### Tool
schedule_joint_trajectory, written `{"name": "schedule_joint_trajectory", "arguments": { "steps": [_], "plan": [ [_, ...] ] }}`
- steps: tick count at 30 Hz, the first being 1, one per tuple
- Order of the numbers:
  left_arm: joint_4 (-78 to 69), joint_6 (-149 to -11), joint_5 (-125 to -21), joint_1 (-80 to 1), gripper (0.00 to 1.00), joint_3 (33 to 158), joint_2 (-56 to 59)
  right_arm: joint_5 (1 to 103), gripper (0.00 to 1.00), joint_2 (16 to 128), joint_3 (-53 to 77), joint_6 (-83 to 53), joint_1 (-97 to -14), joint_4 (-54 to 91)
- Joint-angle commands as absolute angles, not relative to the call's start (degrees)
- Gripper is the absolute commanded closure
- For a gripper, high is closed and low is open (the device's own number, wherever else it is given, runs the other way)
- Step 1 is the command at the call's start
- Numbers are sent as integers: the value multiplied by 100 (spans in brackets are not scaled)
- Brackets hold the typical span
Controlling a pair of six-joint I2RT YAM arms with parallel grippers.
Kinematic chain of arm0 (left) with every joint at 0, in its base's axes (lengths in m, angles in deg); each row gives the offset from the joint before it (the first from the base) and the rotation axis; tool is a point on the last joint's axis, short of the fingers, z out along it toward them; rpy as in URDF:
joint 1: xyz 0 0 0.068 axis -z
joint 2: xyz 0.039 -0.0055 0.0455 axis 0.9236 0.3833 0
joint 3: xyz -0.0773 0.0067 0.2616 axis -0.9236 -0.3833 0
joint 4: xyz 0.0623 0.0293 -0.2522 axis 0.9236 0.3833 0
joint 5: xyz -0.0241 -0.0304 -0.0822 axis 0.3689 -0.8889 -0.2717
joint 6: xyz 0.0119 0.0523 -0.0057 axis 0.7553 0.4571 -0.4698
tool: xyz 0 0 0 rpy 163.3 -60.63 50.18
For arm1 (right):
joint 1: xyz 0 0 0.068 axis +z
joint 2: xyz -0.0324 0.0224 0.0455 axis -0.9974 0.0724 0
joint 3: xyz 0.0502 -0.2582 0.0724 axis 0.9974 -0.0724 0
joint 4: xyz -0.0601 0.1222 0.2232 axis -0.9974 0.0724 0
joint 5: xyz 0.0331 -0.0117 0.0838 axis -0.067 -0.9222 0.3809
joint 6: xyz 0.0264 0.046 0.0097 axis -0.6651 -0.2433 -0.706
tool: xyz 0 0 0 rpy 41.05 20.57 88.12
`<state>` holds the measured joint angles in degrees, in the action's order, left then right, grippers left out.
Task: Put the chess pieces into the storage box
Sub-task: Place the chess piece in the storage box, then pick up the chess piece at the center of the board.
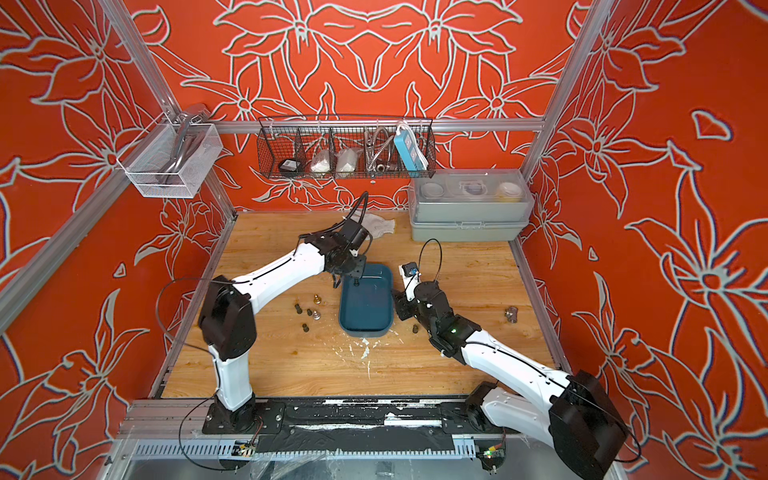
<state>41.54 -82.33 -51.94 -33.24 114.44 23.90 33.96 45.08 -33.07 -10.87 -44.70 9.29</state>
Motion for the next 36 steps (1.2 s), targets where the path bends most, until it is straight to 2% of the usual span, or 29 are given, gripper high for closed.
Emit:
{"name": "schedule_joint_trajectory", "arguments": {
  "steps": [1, 7, 11, 19, 31, 36],
  "plan": [
    [3962, -8474, -5507, -3499, 53, 10798, 1666, 3660, 45, 4386, -3283, -1068, -4487, 944],
    [4011, -8709, -5730, -3980, 58, 9398, 428, 4228, 45, 4391, -3234, -845, -4483, 950],
    [3919, -8701, -5771, -4335, 60, 8777, 124, 4570, 45, 4489, -3195, -785, -4466, 886],
    [3804, -8545, -5783, -4607, 59, 8846, 741, 4870, 45, 4737, -3129, -557, -4366, 869],
    [3709, -8407, -5731, -4751, 59, 9371, 1873, 4752, 45, 4711, -3188, -541, -4347, 791],
    [3671, -8429, -5735, -4760, 62, 9362, 2112, 4686, 45, 4730, -3180, -538, -4340, 811]
  ]
}}
